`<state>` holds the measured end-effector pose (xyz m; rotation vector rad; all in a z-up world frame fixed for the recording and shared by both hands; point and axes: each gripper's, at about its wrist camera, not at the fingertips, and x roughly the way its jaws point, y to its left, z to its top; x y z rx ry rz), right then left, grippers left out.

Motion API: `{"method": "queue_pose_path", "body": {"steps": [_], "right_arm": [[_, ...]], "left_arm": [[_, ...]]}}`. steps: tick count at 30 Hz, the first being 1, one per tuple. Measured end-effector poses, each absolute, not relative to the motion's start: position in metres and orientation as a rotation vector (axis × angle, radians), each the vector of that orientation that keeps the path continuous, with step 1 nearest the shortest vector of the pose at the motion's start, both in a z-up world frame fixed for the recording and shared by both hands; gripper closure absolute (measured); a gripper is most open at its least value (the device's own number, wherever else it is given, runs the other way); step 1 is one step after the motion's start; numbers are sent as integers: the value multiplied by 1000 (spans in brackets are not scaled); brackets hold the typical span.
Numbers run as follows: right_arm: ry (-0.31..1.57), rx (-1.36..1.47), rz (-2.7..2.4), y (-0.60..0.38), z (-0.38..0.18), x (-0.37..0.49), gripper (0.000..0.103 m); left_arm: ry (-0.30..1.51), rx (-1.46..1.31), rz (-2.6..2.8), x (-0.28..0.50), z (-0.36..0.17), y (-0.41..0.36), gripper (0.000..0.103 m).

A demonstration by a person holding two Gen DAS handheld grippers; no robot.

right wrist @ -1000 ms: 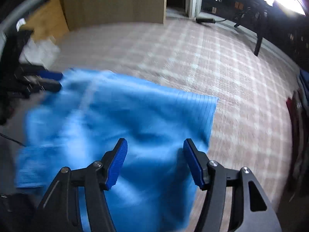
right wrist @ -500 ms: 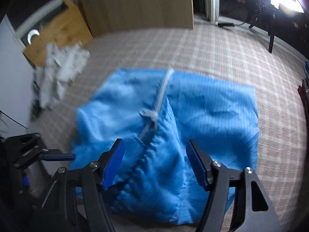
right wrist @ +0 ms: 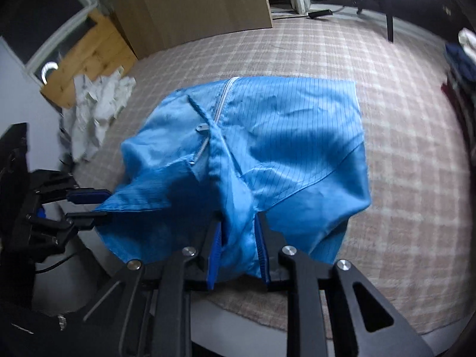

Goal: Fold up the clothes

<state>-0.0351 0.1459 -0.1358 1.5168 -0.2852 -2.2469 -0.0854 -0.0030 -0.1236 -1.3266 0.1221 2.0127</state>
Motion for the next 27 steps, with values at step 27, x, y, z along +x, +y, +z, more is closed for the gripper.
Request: {"method": "queue_pose_path", "body": {"steps": [27], "right_arm": [[-514,1570,-2249,187,-174,-73,95]], "left_arm": [[-235,-1590,2004,-172,-198,-41,95]]}}
